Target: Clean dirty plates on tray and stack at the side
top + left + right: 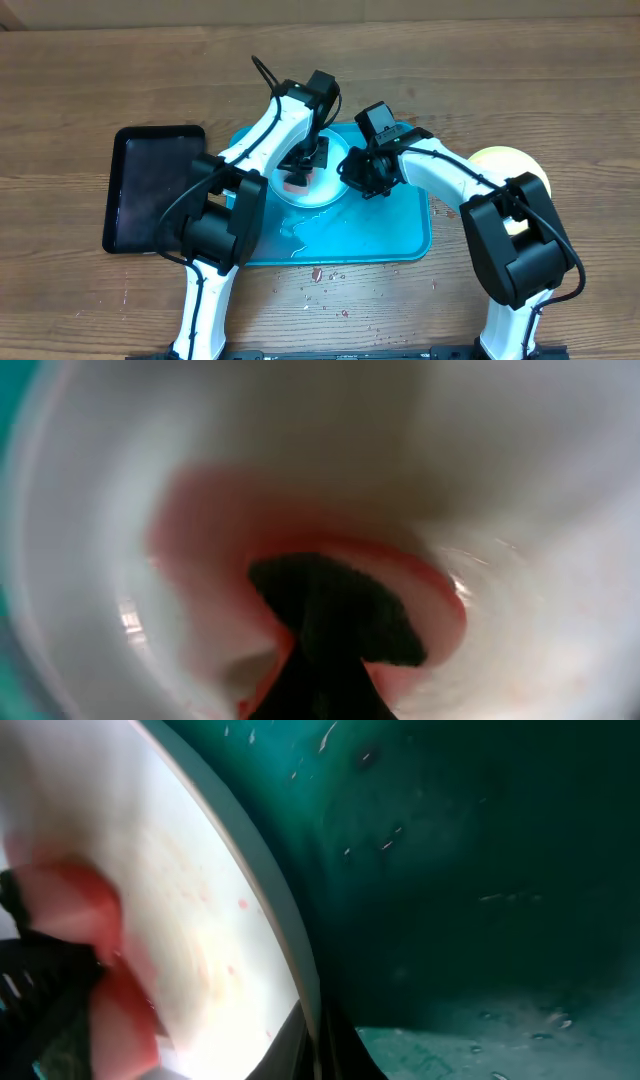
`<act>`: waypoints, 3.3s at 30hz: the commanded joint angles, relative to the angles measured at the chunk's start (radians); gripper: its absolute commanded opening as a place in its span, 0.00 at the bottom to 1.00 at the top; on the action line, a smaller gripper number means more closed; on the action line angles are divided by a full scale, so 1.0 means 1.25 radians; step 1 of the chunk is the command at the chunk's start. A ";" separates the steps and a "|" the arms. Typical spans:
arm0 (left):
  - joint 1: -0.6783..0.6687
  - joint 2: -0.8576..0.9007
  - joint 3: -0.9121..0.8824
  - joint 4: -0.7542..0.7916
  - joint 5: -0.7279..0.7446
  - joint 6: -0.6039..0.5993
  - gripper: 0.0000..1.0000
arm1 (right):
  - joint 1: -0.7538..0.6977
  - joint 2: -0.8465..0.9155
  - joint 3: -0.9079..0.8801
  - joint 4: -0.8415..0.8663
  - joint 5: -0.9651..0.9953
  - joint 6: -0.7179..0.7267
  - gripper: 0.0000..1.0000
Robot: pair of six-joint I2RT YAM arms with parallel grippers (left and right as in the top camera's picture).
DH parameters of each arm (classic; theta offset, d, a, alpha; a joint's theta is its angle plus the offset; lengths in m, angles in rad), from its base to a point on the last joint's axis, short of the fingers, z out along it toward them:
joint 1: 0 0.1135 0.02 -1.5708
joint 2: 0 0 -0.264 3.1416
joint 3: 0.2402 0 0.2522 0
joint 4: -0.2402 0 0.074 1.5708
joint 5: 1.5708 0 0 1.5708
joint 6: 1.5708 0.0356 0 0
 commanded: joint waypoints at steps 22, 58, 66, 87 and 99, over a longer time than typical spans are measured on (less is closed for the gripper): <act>0.052 0.063 0.013 -0.077 0.120 0.179 0.04 | 0.047 0.040 -0.002 -0.016 -0.070 -0.015 0.04; 0.063 -0.449 -0.417 0.287 0.114 0.164 0.04 | -0.010 0.042 -0.034 0.029 -0.161 -0.074 0.04; 0.062 -0.394 -0.441 0.346 0.066 0.135 0.04 | -0.005 0.042 -0.034 0.029 -0.159 -0.075 0.04; 0.059 -0.240 -0.442 0.310 0.225 0.248 0.04 | -0.005 0.042 -0.034 0.030 -0.160 -0.075 0.04; 0.055 -0.240 -0.392 0.340 0.426 0.417 0.04 | 0.005 0.042 -0.034 0.035 -0.160 -0.075 0.04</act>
